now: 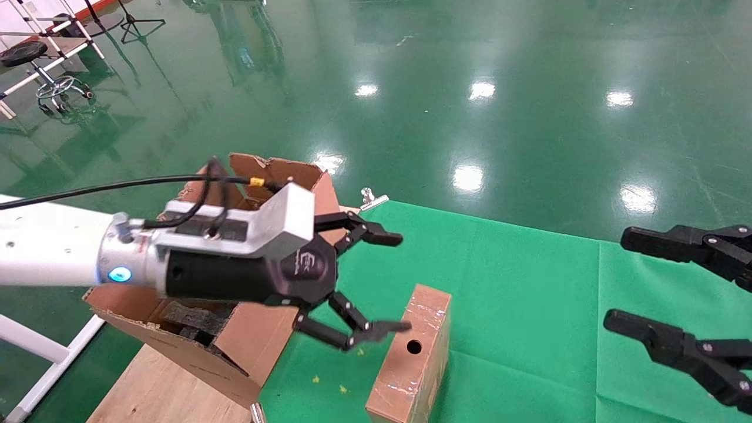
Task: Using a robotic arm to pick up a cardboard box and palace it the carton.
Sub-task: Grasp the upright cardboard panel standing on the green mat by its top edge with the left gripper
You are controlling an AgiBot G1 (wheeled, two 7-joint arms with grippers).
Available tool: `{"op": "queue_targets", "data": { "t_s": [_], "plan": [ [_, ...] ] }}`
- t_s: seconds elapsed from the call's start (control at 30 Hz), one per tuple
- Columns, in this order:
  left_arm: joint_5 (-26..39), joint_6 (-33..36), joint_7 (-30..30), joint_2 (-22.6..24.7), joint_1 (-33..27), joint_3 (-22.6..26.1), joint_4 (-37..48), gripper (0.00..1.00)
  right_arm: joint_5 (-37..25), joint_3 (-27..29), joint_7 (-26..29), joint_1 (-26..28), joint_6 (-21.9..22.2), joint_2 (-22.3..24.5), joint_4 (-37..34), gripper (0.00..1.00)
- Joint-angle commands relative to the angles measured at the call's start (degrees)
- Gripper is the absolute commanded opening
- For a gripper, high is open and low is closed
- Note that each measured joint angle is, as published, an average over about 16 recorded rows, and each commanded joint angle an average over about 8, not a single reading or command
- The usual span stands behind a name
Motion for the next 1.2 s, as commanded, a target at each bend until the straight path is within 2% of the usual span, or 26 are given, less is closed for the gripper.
{"op": "queue_targets", "data": {
  "t_s": [0.03, 0.37, 0.63, 0.83, 1.03, 1.2],
  "plan": [
    [2.7, -1.0, -1.1, 0.1, -1.1, 0.8, -0.3, 1.0, 0.0, 0.0, 0.0, 0.0, 0.0, 0.0, 0.0, 0.0],
    [16.0, 2.8, -21.5, 9.2, -17.3, 9.2, -0.1, 1.0, 0.0, 0.0, 0.0, 0.0, 0.0, 0.0, 0.0, 0.0],
    [25.8, 9.4, -41.3, 15.9, -27.6, 18.0, 0.1, 1.0, 0.0, 0.0, 0.0, 0.0, 0.0, 0.0, 0.0, 0.0],
    [27.9, 11.2, -56.6, 19.3, -33.9, 27.0, 0.2, 1.0, 0.0, 0.0, 0.0, 0.0, 0.0, 0.0, 0.0, 0.0],
    [28.8, 11.5, -72.0, 22.5, -40.2, 39.8, 0.3, 1.0, 0.0, 0.0, 0.0, 0.0, 0.0, 0.0, 0.0, 0.0],
    [26.7, 10.8, -81.1, 25.5, -43.8, 48.4, 0.1, 1.0, 0.0, 0.0, 0.0, 0.0, 0.0, 0.0, 0.0, 0.0]
  ]
}}
